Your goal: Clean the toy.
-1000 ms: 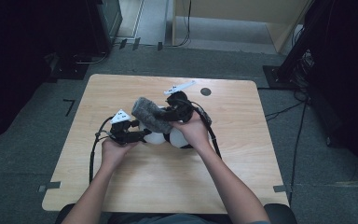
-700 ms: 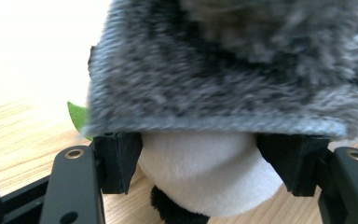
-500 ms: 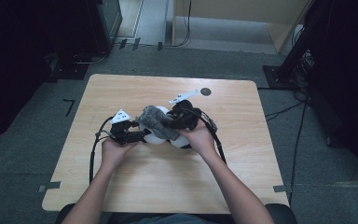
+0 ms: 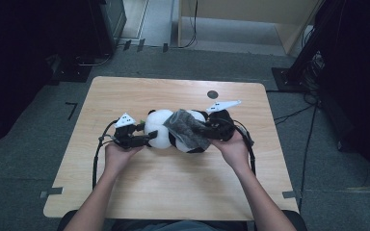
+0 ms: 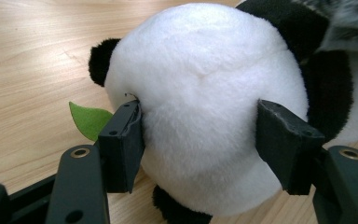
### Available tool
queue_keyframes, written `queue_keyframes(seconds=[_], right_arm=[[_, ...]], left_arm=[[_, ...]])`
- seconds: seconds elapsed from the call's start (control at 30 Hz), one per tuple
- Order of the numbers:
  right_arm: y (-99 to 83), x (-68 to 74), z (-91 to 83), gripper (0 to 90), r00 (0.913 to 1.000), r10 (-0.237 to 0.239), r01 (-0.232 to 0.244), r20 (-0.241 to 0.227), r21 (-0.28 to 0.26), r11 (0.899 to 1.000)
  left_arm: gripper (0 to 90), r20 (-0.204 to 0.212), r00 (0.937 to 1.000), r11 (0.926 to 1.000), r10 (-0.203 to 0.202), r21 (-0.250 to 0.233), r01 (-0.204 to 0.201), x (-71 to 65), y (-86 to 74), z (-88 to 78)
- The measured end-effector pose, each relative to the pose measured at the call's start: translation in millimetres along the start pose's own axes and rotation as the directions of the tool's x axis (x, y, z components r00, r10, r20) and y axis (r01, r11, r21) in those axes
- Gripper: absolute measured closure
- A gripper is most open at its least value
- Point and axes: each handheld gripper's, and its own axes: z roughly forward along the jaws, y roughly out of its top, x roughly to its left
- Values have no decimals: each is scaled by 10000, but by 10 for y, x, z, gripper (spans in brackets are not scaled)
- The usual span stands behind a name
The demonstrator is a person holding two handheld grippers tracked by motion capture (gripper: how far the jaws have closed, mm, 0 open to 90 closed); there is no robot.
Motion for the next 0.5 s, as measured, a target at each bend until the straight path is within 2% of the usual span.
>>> queue_keyframes(seconds=[0.27,0.5], right_arm=[[-176,-164,-170,764,9986,369,-367,377,-79,9993],[-199,-179,-196,767,9984,456,-452,345,-117,9989]], left_arm=[[354,-8,10000,10000,-18,23,18,-1,2,-2],[354,19,10000,10000,-71,22,71,3,0,-3]])
